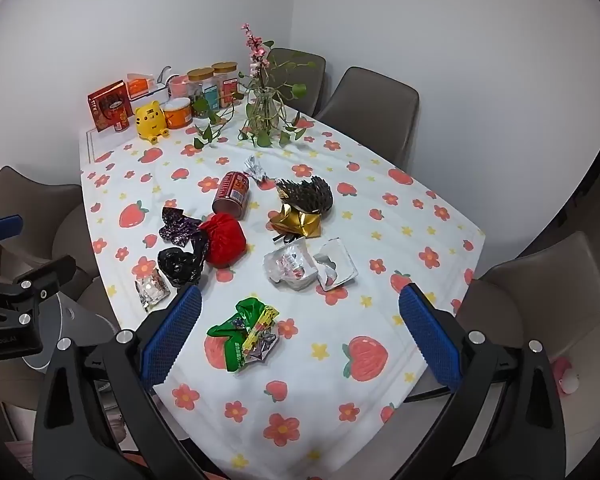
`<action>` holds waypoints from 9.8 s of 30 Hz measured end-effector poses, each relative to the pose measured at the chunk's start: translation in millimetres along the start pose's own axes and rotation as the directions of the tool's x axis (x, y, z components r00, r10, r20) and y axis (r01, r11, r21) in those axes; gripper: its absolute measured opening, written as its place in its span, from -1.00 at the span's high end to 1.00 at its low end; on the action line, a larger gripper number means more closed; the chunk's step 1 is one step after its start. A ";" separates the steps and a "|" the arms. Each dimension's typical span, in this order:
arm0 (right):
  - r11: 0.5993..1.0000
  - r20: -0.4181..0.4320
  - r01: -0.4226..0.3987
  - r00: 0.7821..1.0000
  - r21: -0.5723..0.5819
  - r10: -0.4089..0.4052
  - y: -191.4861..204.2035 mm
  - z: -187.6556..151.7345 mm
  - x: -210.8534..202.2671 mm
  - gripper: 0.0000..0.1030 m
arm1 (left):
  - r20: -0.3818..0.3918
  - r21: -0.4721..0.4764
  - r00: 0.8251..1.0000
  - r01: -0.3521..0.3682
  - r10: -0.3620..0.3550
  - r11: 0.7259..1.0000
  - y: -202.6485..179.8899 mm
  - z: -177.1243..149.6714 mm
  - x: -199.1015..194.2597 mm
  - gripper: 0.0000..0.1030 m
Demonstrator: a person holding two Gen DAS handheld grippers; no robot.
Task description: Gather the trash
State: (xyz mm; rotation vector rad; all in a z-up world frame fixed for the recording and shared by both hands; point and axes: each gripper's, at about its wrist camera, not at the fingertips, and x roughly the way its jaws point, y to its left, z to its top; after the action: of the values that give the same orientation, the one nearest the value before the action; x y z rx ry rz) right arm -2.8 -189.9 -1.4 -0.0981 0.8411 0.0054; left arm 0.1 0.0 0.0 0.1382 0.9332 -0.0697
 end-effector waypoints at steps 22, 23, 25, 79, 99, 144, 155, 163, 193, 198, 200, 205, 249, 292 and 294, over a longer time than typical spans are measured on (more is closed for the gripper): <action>1.000 0.003 -0.023 1.000 -0.005 0.023 2.8 2.6 -8.6 -0.86 | 0.013 -0.005 1.000 0.001 -0.001 1.000 0.1 0.0 -0.7 -0.92; 1.000 0.004 -0.023 1.000 -0.006 0.023 3.1 2.8 -9.1 -0.86 | 0.012 -0.006 1.000 0.001 -0.001 1.000 0.0 0.0 -0.7 -0.92; 1.000 0.005 -0.025 1.000 -0.008 0.025 3.8 3.4 -10.2 -0.86 | 0.009 -0.007 1.000 0.003 -0.003 1.000 -0.7 0.2 -0.5 -0.92; 0.999 0.013 -0.042 0.999 -0.010 0.042 4.4 6.8 -11.9 -0.86 | 0.007 -0.013 1.000 0.019 -0.019 1.000 0.0 -0.9 -0.7 -0.92; 0.999 0.015 -0.041 0.999 -0.008 0.041 5.1 5.6 -12.9 -0.86 | 0.006 -0.015 1.000 0.021 -0.021 1.000 1.9 0.5 -0.7 -0.92; 0.984 -0.289 -0.146 0.951 -0.104 0.110 32.5 -66.4 230.0 -0.44 | -0.239 -0.030 0.965 0.106 -0.110 0.994 -15.7 -16.6 250.8 -0.88; 0.963 -0.270 -0.214 0.948 -0.161 0.166 51.0 -61.3 218.3 0.41 | -0.233 -0.027 0.956 0.176 -0.178 0.984 -22.6 -20.5 257.9 0.51; 0.979 -0.214 -0.179 0.965 -0.100 0.154 16.7 -46.0 177.0 0.43 | -0.152 -0.027 0.970 0.188 -0.190 0.982 -26.1 -8.5 200.8 0.51; 0.775 -0.141 -0.501 0.862 -0.385 0.487 273.6 -18.5 52.6 0.43 | -0.155 -0.422 0.978 -0.191 0.137 0.886 246.0 -166.5 22.6 0.50; 0.738 -0.138 -0.544 0.832 -0.400 0.538 348.2 -21.9 32.2 0.43 | -0.182 -0.436 0.977 -0.179 0.108 0.882 296.6 -197.7 24.3 0.48; 0.732 -0.133 -0.543 0.830 -0.411 0.541 367.0 -24.0 23.7 0.43 | -0.185 -0.440 0.978 -0.169 0.095 0.882 309.4 -204.8 26.8 0.40; 0.740 -0.125 -0.513 0.848 -0.435 0.515 392.1 -25.6 19.1 0.43 | -0.154 -0.444 0.985 -0.135 0.073 0.886 326.9 -210.6 25.2 -0.26; 0.742 -0.136 -0.490 0.863 -0.458 0.486 424.1 -29.3 16.9 -0.07 | -0.081 -0.420 0.992 -0.123 0.097 0.899 326.2 -202.6 2.2 -0.40; 0.988 -0.126 -0.141 0.983 -0.064 0.132 103.5 12.9 157.7 -0.18 | -0.173 -0.095 0.978 0.099 -0.114 0.991 65.7 -32.2 161.0 -0.40; 0.989 -0.131 -0.133 0.984 -0.072 0.123 109.0 17.0 169.5 -0.18 | -0.187 -0.067 0.977 0.093 -0.104 0.993 67.3 -30.7 174.1 -0.40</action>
State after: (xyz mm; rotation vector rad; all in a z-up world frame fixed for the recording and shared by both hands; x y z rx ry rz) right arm 118.1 -85.6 -125.5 -0.1205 0.9730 0.1552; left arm 87.1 71.2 -152.2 0.0454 1.1325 -0.1229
